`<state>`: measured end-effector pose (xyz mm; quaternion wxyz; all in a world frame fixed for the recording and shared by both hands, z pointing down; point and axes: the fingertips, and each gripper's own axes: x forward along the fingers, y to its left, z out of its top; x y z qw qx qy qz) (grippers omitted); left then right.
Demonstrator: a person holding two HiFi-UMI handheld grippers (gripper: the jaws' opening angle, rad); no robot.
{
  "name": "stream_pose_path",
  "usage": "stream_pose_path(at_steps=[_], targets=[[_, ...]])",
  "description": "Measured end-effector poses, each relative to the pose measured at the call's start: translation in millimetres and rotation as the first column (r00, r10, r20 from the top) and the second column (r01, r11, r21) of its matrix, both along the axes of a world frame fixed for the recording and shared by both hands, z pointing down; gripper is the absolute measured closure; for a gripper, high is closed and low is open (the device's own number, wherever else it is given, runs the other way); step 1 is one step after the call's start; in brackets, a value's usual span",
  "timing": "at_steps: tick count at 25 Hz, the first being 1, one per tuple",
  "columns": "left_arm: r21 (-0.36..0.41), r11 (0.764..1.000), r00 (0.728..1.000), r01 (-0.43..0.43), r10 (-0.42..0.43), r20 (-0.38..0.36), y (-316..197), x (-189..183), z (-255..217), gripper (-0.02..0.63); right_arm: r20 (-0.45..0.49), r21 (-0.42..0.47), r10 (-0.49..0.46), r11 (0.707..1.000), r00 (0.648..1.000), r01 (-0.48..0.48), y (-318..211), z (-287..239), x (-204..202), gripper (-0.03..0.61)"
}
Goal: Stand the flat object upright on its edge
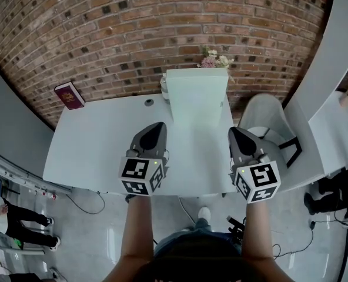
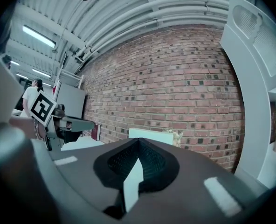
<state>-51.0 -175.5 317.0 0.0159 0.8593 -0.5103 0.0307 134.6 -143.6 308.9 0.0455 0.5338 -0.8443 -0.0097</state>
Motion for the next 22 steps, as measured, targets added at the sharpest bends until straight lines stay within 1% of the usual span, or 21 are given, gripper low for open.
stream_pose_path(at_steps=[3,8,14,22], targets=[[0.019,1.0,1.0,0.0,0.001,-0.011,12,-3,-9,0.614,-0.014,0.024,0.012,1.0,1.0,-0.012,12,-11,-2,0.58],[0.051,0.999,1.0,-0.005,0.004,0.01,28,-3,-20,0.614,-0.021,0.042,0.041,0.998,0.999,-0.04,28,-21,0,0.58],[0.083,0.996,1.0,-0.006,0.005,0.013,40,-3,-31,0.614,-0.029,0.064,0.044,0.997,0.999,-0.042,38,-30,-4,0.58],[0.088,0.996,1.0,0.017,-0.016,-0.006,52,-12,-33,0.614,-0.019,0.09,0.064,0.994,0.998,-0.062,46,-35,-6,0.58]])
